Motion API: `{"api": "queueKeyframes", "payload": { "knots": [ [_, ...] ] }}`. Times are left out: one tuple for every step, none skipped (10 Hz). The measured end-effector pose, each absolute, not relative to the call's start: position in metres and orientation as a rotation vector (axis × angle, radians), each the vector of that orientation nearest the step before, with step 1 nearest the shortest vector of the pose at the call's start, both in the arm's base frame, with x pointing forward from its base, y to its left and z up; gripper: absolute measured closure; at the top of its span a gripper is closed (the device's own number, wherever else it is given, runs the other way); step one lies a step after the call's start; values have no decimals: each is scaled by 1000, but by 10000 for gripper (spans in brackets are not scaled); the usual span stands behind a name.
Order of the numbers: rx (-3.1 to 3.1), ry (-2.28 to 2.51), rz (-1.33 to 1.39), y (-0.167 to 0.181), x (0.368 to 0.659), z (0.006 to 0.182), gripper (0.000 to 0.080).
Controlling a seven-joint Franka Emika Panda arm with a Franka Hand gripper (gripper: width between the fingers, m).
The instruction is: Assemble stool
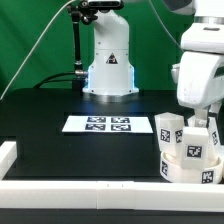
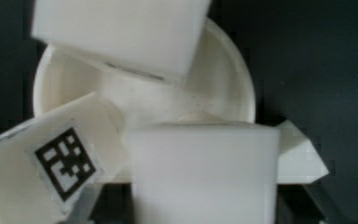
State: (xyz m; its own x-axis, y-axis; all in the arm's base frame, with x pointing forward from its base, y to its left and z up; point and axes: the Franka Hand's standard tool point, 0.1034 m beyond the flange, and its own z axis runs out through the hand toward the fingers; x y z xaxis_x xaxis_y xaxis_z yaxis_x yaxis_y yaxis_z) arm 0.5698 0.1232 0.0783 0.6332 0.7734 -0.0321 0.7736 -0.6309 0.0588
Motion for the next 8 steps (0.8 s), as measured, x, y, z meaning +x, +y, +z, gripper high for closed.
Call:
{"api": "queueKeyframes", "payload": {
  "knots": [
    [2837, 1193, -1, 124, 570, 78, 461],
    [2883, 1087, 3, 124, 570, 78, 461],
    [2924, 975, 7, 124, 569, 78, 461],
    [2965, 859, 13, 124, 569, 78, 461],
    [3031, 686, 28, 124, 569, 78, 461],
    [3096, 455, 34, 125, 568, 78, 461],
    [3134, 277, 43, 126, 568, 78, 461],
    [3155, 115, 48, 127, 568, 78, 461]
  ]
}}
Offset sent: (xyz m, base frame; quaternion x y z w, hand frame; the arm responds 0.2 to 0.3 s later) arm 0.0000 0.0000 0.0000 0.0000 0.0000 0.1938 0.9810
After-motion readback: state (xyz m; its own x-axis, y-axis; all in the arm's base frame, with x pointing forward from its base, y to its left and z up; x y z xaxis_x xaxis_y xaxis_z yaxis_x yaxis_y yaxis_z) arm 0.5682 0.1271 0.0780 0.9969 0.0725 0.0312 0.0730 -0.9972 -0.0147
